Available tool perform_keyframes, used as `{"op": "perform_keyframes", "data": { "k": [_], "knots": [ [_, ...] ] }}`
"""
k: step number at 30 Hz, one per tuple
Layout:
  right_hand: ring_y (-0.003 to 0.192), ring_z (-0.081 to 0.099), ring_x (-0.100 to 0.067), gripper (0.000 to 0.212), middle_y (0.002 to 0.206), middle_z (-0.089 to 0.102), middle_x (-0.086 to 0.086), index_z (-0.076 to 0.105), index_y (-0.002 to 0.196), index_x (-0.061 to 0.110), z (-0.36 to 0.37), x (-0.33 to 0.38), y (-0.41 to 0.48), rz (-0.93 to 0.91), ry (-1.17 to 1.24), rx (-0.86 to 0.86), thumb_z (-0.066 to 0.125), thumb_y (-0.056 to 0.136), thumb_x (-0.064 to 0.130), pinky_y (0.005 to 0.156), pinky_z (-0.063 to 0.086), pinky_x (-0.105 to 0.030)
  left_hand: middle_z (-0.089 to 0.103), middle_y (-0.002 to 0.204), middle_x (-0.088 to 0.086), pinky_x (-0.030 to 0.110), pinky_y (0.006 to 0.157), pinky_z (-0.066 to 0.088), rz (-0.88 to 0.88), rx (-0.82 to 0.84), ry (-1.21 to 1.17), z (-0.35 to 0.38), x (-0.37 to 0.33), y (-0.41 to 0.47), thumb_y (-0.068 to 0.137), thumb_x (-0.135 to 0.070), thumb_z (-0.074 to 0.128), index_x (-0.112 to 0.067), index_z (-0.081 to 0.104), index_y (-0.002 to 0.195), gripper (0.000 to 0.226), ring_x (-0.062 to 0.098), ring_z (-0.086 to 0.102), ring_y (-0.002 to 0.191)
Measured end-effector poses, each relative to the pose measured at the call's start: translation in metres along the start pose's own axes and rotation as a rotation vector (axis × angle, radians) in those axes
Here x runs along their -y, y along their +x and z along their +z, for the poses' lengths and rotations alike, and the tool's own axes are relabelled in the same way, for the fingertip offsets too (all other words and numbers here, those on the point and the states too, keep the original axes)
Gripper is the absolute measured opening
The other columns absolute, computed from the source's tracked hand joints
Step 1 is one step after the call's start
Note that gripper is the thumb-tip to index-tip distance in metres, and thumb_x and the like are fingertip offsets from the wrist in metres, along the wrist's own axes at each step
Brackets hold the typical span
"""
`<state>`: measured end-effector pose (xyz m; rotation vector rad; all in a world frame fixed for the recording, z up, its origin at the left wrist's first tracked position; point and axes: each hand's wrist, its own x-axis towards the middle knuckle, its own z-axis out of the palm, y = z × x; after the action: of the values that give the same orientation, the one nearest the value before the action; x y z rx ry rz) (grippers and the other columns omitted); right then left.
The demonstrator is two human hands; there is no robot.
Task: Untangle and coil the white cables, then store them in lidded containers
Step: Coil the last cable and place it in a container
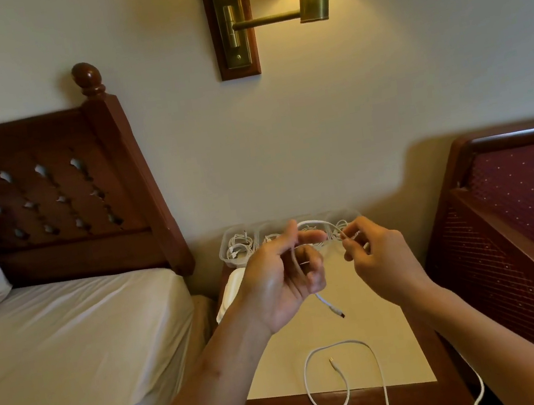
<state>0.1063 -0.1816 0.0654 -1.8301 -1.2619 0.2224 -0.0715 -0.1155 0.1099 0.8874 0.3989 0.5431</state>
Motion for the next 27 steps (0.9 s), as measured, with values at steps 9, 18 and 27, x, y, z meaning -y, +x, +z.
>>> {"op": "perform_keyframes", "data": {
  "k": [9, 18, 27],
  "knots": [
    [0.076, 0.058, -0.009, 0.012, 0.09, 0.068, 0.006, 0.078, 0.098, 0.021, 0.021, 0.022, -0.03, -0.241, -0.027, 0.044, 0.07, 0.095, 0.012, 0.067, 0.052, -0.031, 0.066, 0.127, 0.032, 0.049, 0.105, 0.053, 0.27, 0.056, 0.057, -0.008, 0.002, 0.019, 0.105, 0.001, 0.045, 0.014, 0.057, 0.13, 0.031, 0.045, 0.066, 0.12],
    [0.07, 0.063, -0.011, 0.003, 0.084, 0.071, 0.01, 0.07, 0.094, 0.026, -0.018, 0.033, -0.034, -0.493, -0.178, 0.157, 0.07, 0.097, 0.027, 0.06, 0.051, -0.03, 0.071, 0.082, -0.006, 0.031, 0.064, 0.054, 0.241, 0.098, 1.192, -0.008, 0.0, 0.014, 0.088, 0.018, 0.044, -0.02, 0.07, 0.091, 0.046, 0.012, 0.064, 0.071],
    [0.059, 0.057, -0.006, 0.014, 0.075, 0.063, 0.015, 0.081, 0.085, 0.012, -0.049, 0.033, -0.008, -0.701, 0.059, 0.053, 0.09, 0.077, 0.018, 0.056, 0.043, -0.014, 0.02, 0.06, 0.01, 0.033, 0.05, 0.008, -0.042, 0.385, 0.544, -0.009, -0.003, 0.0, 0.104, -0.024, 0.04, -0.013, 0.059, 0.085, 0.029, 0.013, 0.014, 0.05]
  ]
}}
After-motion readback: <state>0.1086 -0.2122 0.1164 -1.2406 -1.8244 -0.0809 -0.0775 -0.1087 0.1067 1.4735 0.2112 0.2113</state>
